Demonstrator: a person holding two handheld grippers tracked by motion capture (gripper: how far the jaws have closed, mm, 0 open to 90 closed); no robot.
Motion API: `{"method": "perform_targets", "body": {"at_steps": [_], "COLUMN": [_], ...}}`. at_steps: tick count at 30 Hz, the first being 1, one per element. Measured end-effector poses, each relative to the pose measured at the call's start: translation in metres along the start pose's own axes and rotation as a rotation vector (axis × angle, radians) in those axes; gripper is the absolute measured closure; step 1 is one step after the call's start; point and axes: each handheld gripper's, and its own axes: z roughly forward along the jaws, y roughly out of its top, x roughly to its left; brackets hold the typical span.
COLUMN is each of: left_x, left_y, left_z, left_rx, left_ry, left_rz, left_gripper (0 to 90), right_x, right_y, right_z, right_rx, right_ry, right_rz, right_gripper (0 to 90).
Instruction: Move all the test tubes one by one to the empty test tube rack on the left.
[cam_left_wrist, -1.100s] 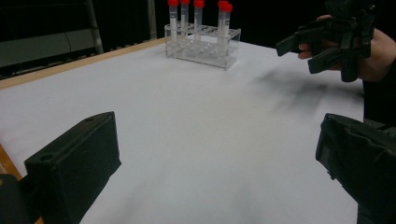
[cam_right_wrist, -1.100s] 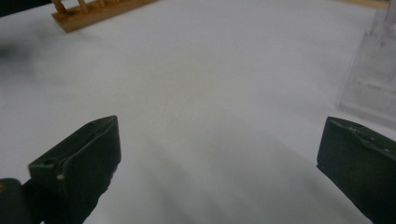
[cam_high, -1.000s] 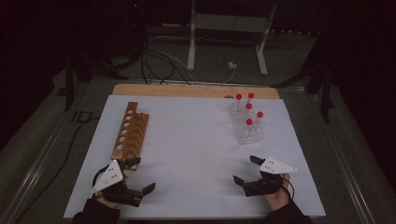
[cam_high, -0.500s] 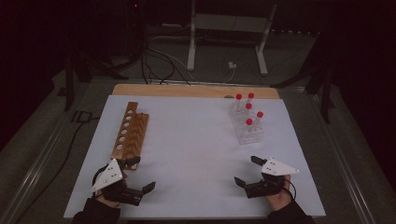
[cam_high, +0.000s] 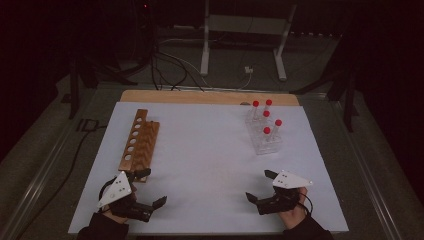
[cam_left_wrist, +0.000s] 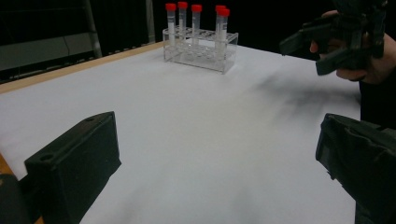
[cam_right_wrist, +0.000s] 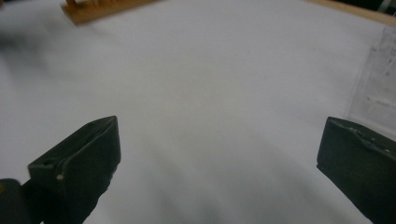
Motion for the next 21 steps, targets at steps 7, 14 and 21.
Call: {"method": "perform_targets", "body": {"at_steps": [7, 14, 21], "left_x": [0.000, 0.000, 0.000], "left_y": [0.000, 0.000, 0.000], "left_z": [0.000, 0.000, 0.000], "left_rx": [-0.002, 0.000, -0.001], "left_ry": [-0.001, -0.003, -0.005], "left_rz": [0.000, 0.002, 0.001], "left_gripper": [0.5, 0.5, 0.5], "right_x": [-0.001, -0.003, -0.016], "right_y": [0.008, 0.021, 0.035], "right_z": [-0.004, -0.012, -0.016], "right_rx": [-0.031, -0.074, -0.122], "right_ry": [0.014, -0.001, -0.044], "right_rz": [0.030, 0.034, 0.050], "right_gripper": [0.0, 0.0, 0.0]}}
